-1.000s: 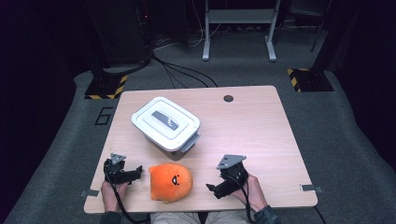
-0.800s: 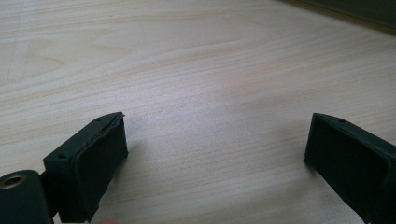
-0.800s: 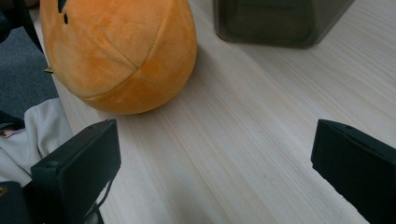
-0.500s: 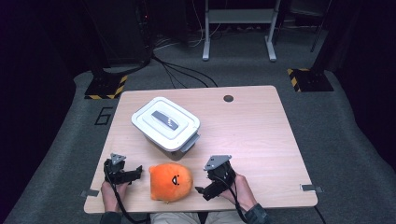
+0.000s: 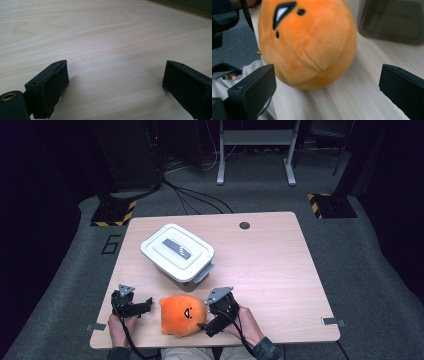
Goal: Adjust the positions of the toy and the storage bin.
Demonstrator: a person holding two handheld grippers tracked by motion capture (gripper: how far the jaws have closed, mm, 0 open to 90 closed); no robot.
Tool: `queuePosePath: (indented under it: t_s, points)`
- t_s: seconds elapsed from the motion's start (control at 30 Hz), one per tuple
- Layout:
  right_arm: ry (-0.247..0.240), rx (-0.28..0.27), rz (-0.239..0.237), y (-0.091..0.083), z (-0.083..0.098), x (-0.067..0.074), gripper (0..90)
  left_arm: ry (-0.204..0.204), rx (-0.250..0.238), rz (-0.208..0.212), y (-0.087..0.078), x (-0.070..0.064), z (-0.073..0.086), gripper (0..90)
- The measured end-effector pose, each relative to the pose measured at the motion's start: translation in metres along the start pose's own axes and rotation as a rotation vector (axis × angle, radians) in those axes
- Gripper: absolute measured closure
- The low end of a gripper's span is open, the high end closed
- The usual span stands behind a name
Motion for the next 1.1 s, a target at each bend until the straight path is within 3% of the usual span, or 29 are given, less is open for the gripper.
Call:
queuePosePath:
  t_s: [0.17,0.3,0.47,0.5,0.53,0.67,0.8,1.1]
  points:
    - [0.008,0.000,-0.009,0.007,-0.009,0.007,5.1,-0.002,0.000,-0.001,0.000,0.000,0.000,6.3]
    - [-0.004,0.010,-0.030,0.014,-0.012,0.012,14.5,-0.003,0.002,-0.003,0.000,0.000,0.000,6.3]
    - [0.019,0.019,-0.053,0.017,-0.009,0.009,38.5,-0.001,0.000,-0.005,0.000,0.000,0.000,6.3]
    - [0.019,0.019,-0.053,0.017,-0.009,0.009,38.5,-0.001,0.000,-0.005,0.000,0.000,0.000,6.3]
    - [0.037,0.023,-0.063,0.017,-0.006,0.007,47.7,0.001,0.000,-0.007,0.000,0.000,0.000,6.3]
    - [0.070,0.010,-0.059,0.017,-0.004,0.003,58.3,0.000,0.000,-0.006,0.000,0.000,0.000,6.3]
    - [0.063,-0.020,-0.059,0.016,-0.005,0.004,63.2,0.000,0.000,-0.006,0.000,0.000,0.000,6.4]
    - [0.029,-0.048,-0.060,0.010,-0.008,0.010,65.2,0.002,-0.004,-0.004,0.000,0.001,0.000,6.5]
Point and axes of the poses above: each handheld gripper's, and its own axes: y roughly forward along the jaws, z roughly out of its underside, x roughly to its left, the point moved 7 cm from there along y, roughly forward along the jaws, and after that the axes turned 5 degrees about x, right-handed, at the moved point
